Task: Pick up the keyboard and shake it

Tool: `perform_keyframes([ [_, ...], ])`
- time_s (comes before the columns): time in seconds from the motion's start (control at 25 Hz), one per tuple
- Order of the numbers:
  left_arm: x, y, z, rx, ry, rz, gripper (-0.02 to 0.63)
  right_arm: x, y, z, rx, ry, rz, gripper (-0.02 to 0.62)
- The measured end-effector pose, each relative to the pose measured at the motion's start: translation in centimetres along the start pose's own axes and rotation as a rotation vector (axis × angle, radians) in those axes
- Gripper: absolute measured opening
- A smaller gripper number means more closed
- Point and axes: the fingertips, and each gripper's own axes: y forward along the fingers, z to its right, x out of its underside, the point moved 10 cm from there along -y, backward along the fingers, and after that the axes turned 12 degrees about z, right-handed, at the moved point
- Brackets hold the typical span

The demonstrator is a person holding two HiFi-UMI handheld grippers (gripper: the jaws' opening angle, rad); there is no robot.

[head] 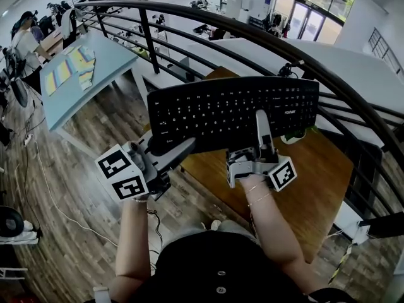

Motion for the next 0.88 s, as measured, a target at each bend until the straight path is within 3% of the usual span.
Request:
perform_keyframes([
  [0.36, 7.6, -1.6, 1.8, -0.043, -0.179, 0.008, 0.129, -2.5, -6.5, 0.2, 0.16, -0.116, -0.069, 0.106],
  [0.68, 9.0, -1.9, 0.8, -0.105, -0.369, -0.024, 0.129, -2.5, -7.0, 0.3, 0.339, -0.206, -0.117, 0.115],
  [0.88, 10.0, -1.8, 0.0, -0.126, -0.46, -0.065, 0.129, -2.6, -7.9, 0.8, 0.454, -0.204, -0.107, 0.117],
])
